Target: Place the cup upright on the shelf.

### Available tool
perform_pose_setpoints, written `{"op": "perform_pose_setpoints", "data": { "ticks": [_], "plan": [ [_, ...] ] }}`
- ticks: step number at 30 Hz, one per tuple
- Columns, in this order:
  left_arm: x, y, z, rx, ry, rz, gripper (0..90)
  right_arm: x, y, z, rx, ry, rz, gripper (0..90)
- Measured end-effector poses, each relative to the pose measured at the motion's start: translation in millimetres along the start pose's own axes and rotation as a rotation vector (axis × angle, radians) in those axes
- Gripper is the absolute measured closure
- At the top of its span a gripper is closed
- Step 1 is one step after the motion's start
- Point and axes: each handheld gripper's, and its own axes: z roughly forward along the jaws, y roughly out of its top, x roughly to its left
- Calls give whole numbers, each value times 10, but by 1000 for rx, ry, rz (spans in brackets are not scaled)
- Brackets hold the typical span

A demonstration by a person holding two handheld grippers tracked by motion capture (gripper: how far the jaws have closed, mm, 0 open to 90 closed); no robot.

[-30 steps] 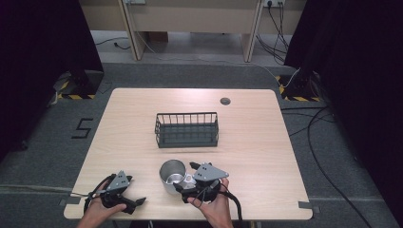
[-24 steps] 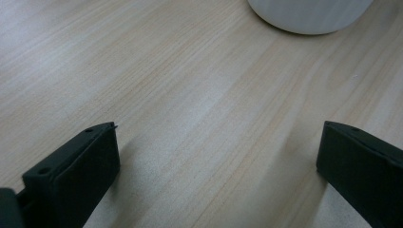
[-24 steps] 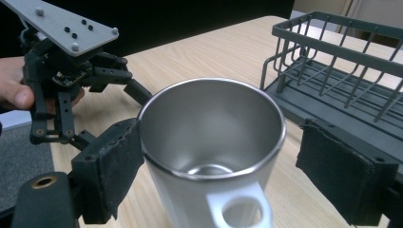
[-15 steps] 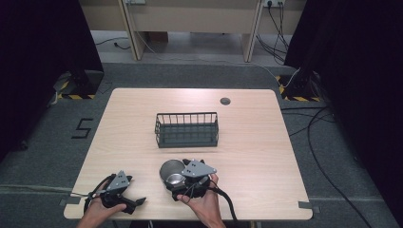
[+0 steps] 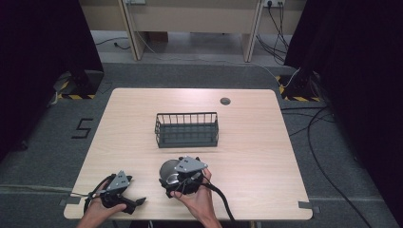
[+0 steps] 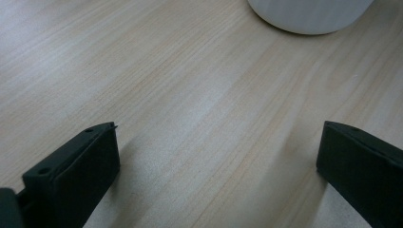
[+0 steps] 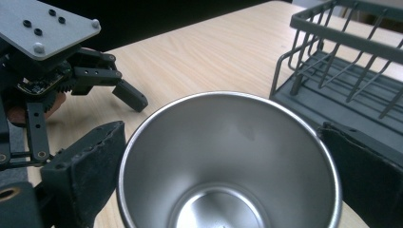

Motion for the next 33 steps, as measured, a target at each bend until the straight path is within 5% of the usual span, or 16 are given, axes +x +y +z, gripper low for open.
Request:
{"op": "perform_pose_setpoints", "data": {
  "ticks": [14,24,33],
  "plan": [
    [-1,-1,-2,1,-1,-2,0,-67,24,-5,3,57,-67,60],
    [-1,-2,-3,1,-1,-1,0,-363,257,-122,-14,147,-61,61],
    [0,-2,-2,0,-2,-1,0,-564,422,-177,-17,162,-58,61]
  ]
}}
